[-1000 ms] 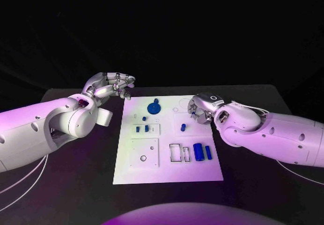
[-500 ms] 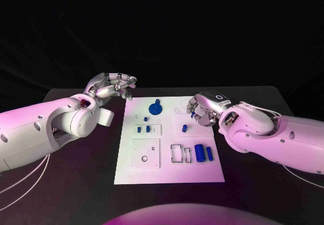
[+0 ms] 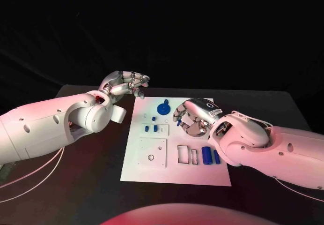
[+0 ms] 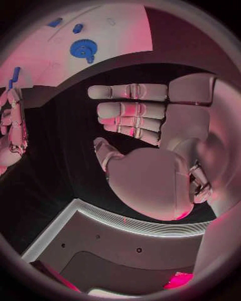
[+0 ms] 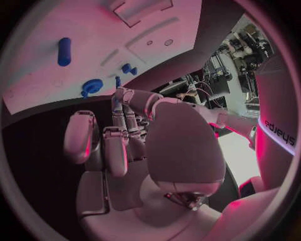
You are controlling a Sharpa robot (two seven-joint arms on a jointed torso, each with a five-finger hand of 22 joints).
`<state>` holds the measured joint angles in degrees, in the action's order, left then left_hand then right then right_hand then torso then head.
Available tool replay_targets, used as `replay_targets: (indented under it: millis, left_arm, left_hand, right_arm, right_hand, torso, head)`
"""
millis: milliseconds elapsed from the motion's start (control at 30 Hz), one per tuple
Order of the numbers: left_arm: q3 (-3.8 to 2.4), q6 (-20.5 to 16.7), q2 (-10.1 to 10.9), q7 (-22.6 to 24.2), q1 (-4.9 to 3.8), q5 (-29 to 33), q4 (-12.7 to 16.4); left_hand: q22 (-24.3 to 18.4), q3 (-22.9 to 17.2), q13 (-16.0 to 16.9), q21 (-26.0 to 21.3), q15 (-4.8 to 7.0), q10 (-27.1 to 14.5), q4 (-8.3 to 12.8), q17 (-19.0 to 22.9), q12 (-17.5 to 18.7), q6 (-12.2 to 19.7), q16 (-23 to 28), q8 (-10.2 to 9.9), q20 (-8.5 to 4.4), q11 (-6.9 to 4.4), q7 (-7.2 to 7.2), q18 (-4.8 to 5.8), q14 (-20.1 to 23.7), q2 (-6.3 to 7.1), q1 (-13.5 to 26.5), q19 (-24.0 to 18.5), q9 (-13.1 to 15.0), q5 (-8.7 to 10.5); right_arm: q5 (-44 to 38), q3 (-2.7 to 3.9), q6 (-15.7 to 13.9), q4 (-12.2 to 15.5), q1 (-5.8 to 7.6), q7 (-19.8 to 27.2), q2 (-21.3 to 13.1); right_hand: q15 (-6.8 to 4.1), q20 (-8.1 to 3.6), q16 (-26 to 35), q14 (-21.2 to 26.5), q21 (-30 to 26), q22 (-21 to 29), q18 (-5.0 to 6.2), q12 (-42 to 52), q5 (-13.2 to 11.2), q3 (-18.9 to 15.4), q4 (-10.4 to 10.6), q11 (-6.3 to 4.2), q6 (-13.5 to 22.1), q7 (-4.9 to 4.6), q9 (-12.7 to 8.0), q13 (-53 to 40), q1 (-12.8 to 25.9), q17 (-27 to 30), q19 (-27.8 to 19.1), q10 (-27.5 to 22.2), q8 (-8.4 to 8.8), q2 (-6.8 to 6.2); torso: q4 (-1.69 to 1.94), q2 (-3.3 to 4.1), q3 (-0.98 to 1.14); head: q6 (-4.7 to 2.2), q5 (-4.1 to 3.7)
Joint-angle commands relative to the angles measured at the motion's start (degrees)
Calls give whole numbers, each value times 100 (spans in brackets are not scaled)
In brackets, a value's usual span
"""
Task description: Assemble the parts on the task board
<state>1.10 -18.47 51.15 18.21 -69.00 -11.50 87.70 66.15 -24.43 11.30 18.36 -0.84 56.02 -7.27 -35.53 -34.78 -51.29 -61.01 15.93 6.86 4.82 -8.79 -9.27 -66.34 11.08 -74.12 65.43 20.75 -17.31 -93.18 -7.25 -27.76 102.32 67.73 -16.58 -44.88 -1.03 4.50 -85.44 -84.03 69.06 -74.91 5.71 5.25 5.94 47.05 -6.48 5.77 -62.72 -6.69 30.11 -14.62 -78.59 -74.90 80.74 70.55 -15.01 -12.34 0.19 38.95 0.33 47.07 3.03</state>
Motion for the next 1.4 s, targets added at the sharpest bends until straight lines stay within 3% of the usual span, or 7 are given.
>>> replay_targets:
  millis: [33, 400, 500, 800, 1167, 1400]
  left_arm:
    - [-4, 98, -57, 57, -2, 38, -13]
    - [-4, 115, -171, 52, -2, 36, -75]
    - [-4, 122, -190, 50, -2, 33, -84]
    - [-3, 141, -213, 47, -2, 28, -108]
    - [-3, 151, -216, 39, -2, 20, -115]
    - [-1, 160, -208, 31, -2, 19, -120]
  left_hand:
    - [-5, -12, -7, -26, -4, -52, 25, -6, 26, 29, 11, -19, 3, 1, 1, -99, -6, -13, -35, 34, -6, -33]
    - [-6, -13, -8, -28, -5, -55, 23, -10, 27, 31, 9, -20, 4, 2, 0, -99, -7, -20, -37, 35, -6, -41]
    - [-6, -14, -9, -29, -6, -57, 22, -10, 27, 30, 9, -19, 4, 3, -1, -99, -6, -24, -38, 36, -6, -45]
    - [-6, -11, -10, -30, -7, -59, 17, -8, 27, 27, 9, -17, 5, 5, -2, -98, -5, -29, -33, 37, -5, -46]
    - [-7, -3, -11, -34, -10, -66, 8, -4, 28, 21, 12, -12, 7, 8, -2, -97, -2, -32, -26, 39, -3, -45]
    - [-7, -3, -11, -34, -10, -66, 8, -4, 28, 21, 12, -12, 7, 8, -2, -97, -2, -32, -26, 39, -3, -45]
  right_arm:
    - [13, -1, -38, -47, -87, 175, 136]
    - [-22, -38, -282, -441, -378, 372, 531]
    - [3, -44, -370, -500, -467, 426, 601]
    - [14, -55, -466, -599, -693, 533, 766]
    - [15, -85, -303, -719, -817, 541, 888]
    - [18, -95, -241, -769, -878, 549, 927]
  right_hand:
    - [-44, -20, -9, -365, -18, -384, -71, 23, 21, 25, 3, -275, -24, 4, 6, -86, 0, -373, -4, 336, 16, 70]
    - [-44, -19, -6, -364, -26, -382, -69, 18, 38, 28, 4, -274, -22, 2, 7, -88, 12, -365, -9, 335, 20, 69]
    - [-43, -19, -9, -365, -31, -380, -68, 15, 40, 25, 6, -273, -23, 1, 8, -90, 21, -371, -11, 337, 20, 67]
    - [-43, -19, -13, -367, -32, -381, -68, 13, 43, 25, 6, -274, -25, 2, 9, -92, 28, -380, -13, 339, 20, 67]
    - [-43, -18, -11, -366, -46, -375, -64, 10, 43, 23, 4, -275, -27, 2, 11, -95, 37, -375, -20, 342, 22, 66]
    - [-43, -18, -10, -365, -56, -370, -62, 9, 43, 23, 4, -275, -27, 2, 11, -95, 39, -373, -25, 342, 22, 66]
  torso:
    - [2, -6, -4]
    - [14, -1, 1]
    - [1, 1, 6]
    - [3, -2, 10]
    - [-3, -1, 6]
    - [3, -5, 3]
  head:
    - [39, 160]
    - [139, 397]
    - [153, 440]
    - [206, 466]
    - [277, 528]
    - [293, 527]
